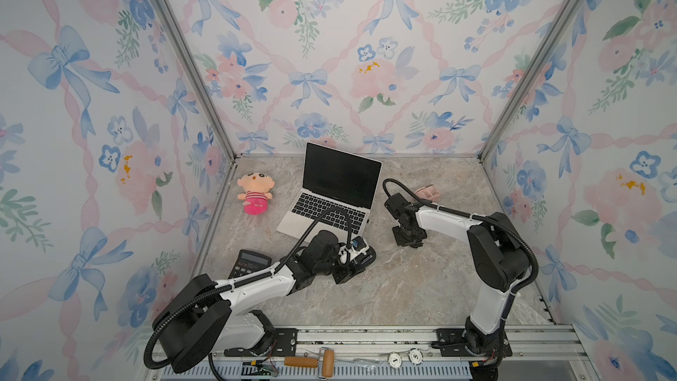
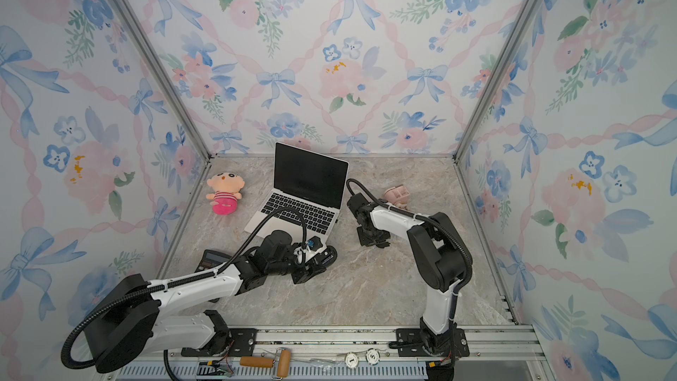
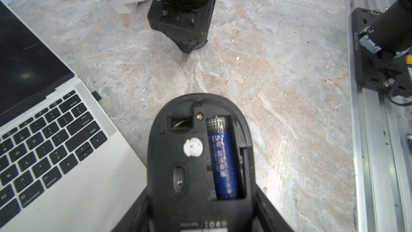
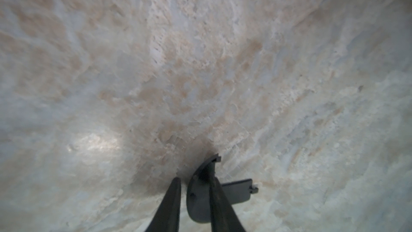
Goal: Insert the wireless mouse receiver into the laptop
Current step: Pick up the lid from the center of the board, then close the lid on the mouse.
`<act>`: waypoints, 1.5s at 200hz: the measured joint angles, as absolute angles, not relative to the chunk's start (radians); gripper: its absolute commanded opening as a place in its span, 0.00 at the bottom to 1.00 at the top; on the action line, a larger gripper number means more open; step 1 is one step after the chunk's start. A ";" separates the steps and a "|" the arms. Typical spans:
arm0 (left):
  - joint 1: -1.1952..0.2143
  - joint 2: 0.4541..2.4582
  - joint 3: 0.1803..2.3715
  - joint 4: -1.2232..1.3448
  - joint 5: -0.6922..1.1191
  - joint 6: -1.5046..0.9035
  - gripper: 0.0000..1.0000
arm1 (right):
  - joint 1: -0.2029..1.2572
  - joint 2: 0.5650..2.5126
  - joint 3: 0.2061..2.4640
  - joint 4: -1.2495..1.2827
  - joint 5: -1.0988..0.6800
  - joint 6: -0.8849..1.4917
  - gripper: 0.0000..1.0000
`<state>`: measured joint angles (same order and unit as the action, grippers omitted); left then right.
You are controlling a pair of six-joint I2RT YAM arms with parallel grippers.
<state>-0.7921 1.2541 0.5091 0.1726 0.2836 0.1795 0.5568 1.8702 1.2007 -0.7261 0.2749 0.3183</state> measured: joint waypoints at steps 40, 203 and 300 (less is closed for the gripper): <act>-0.793 1.250 0.509 0.167 0.283 0.182 0.38 | 0.558 1.858 1.201 -0.738 0.285 0.304 0.00; -0.764 1.303 0.593 0.168 0.337 0.224 0.28 | 0.485 1.295 1.227 -0.840 -0.587 0.339 0.00; -0.732 1.333 0.622 0.193 0.460 0.189 0.11 | 0.521 1.308 1.095 -0.532 -0.839 0.559 0.00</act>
